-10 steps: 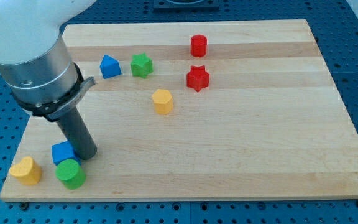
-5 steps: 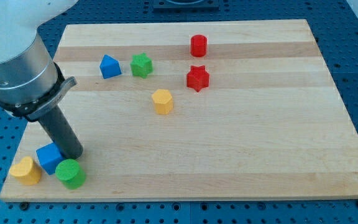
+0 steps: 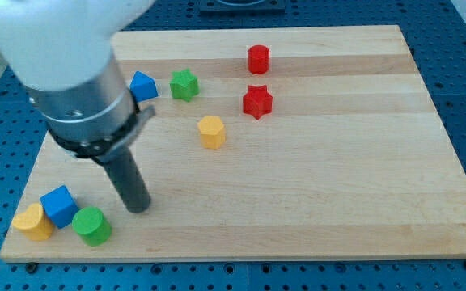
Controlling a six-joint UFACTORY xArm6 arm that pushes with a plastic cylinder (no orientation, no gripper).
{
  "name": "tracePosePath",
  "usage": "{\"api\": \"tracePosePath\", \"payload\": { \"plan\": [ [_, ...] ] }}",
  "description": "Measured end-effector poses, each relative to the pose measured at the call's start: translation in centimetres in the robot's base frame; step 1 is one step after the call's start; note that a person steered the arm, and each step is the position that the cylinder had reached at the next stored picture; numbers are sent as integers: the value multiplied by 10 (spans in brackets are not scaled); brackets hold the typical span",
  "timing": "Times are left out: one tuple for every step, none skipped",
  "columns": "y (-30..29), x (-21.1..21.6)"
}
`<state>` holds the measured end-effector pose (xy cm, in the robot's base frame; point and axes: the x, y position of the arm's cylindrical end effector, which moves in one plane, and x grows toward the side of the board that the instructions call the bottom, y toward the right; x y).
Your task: Push the green circle and the blue cube to the right side of the yellow heart
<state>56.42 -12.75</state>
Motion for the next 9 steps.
{"api": "tracePosePath", "payload": {
  "plan": [
    [25,22],
    [29,49],
    [30,54],
    [24,54],
    [24,54],
    [14,54],
    [-9,54],
    [-41,52],
    [-55,50]
  ]
}}
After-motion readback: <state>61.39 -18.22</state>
